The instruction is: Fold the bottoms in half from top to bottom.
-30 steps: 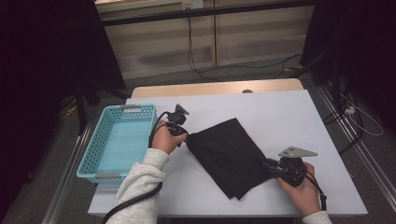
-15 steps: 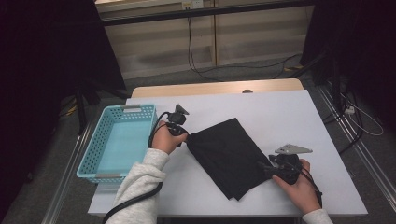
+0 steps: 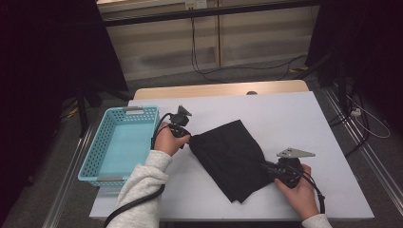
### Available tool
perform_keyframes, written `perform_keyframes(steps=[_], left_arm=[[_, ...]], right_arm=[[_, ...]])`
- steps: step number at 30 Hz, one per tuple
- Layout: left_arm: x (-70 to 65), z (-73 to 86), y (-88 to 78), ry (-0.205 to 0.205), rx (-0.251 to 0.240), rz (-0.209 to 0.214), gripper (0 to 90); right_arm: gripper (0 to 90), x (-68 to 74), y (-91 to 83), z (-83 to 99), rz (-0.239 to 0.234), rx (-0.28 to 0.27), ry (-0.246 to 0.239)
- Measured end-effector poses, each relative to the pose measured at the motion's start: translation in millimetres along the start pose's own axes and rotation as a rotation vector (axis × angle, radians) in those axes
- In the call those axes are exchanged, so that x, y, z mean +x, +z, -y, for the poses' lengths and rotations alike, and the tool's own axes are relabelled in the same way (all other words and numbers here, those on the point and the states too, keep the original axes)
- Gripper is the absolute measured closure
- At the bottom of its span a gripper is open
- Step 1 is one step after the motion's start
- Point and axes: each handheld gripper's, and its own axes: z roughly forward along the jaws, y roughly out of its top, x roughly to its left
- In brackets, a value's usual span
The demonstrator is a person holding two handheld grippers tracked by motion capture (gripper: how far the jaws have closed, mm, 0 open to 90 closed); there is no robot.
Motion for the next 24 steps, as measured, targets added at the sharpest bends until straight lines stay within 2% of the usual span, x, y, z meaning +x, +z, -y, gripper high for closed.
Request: perform_keyframes(steps=[4,9,17,24], left_arm=[[0.1,-0.2,-0.2,0.002,-0.001,-0.001,83.4],[-0.3,-3.1,-3.3,0.004,0.001,-0.004,83.4],[3.4,-7.9,-5.3,0.005,0.032,-0.008,83.6],[0.6,-15.7,-18.0,0.017,0.063,-0.040,83.6]], right_arm=[[80.4,-0.5,0.0,0.2,-0.009,-0.002,0.018],[81.2,1.5,-0.9,-1.4,-0.017,0.002,-0.001],[81.8,3.1,-5.1,-4.4,-0.025,0.007,-0.013],[82.1,11.8,-9.2,-8.2,-0.039,-0.008,-0.031]])
